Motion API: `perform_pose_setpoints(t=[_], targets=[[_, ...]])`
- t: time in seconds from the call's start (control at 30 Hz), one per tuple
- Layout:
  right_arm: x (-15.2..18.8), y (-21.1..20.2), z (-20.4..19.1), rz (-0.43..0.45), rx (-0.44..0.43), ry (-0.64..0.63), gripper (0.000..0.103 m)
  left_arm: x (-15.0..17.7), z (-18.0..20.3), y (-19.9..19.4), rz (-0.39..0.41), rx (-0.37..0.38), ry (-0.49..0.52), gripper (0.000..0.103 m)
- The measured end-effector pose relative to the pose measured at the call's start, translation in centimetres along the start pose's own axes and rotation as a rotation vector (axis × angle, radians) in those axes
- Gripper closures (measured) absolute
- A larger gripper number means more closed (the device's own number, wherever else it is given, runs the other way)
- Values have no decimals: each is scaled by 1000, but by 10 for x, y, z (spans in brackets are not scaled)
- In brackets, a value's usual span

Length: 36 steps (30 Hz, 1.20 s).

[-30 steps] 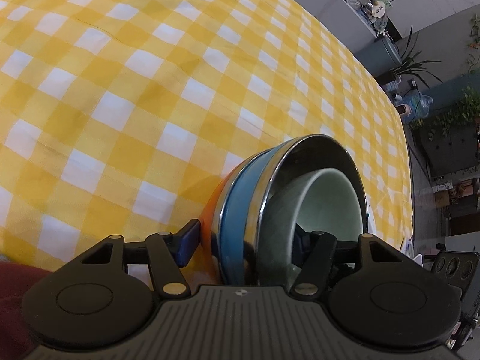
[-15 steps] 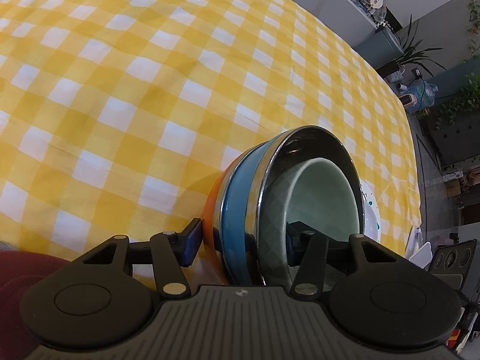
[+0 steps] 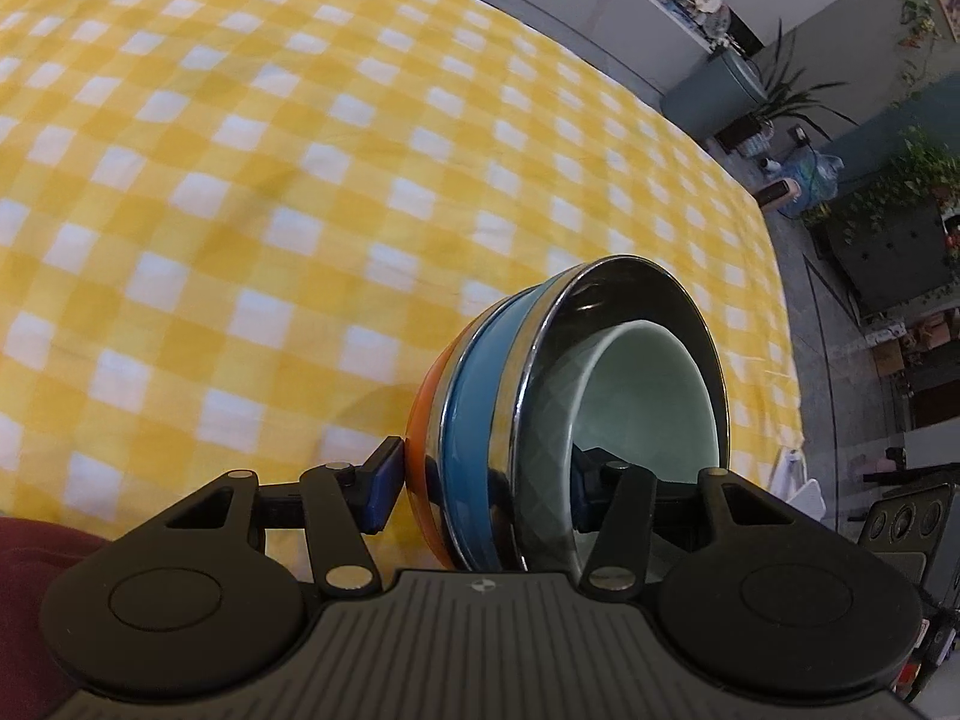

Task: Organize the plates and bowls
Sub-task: 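Carry the bowl stack onto the stacked plates with the left tool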

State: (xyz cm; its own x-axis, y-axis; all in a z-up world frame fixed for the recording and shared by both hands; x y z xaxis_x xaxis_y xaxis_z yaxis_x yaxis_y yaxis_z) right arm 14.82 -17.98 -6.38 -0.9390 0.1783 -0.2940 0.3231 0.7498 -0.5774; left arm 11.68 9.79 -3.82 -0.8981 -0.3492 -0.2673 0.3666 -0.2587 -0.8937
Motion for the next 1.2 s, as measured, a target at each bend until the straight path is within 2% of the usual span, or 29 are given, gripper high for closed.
perform_pose_setpoints(t=[0.23, 0.43, 0.57, 0.7, 0.83, 0.97, 1.1, 1.2], targets=[[-10, -41, 21, 64, 43, 34, 56, -2, 42, 18, -24, 45, 62, 43], [-17, -62, 46, 83, 80, 69, 56, 1, 70, 42, -63, 69, 105, 43], [-20, -70, 61, 77, 100, 84, 56, 6, 78, 56, -87, 94, 131, 43], [-21, -67, 77, 55, 107, 115, 56, 10, 80, 68, -113, 82, 157, 43], [-19, -67, 79, 68, 107, 98, 56, 10, 76, 69, -99, 118, 179, 42], [-15, -68, 78, 73, 91, 61, 51, 17, 78, 65, -53, 111, 211, 41], [-10, -67, 71, 87, 97, -24, 44, 26, 87, 48, 73, 47, 288, 29], [-10, -72, 71, 118, 92, -37, 42, 32, 90, 33, 148, -1, 313, 24]])
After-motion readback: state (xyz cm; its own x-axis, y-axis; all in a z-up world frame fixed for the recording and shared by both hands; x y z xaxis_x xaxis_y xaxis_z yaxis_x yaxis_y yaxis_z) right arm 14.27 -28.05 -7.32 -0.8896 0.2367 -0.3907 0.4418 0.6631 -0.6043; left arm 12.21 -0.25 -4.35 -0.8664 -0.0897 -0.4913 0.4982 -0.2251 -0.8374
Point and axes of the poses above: each gripper's, at about its wrist camera, not at the fingertips, and y roughly the way its jaws point, z to its right, x to its underside, the point moved 1 cm from there along y, roughly the way its jaws point, and after that the axes turned 8 degrees about -x, right-handed, at the moved point
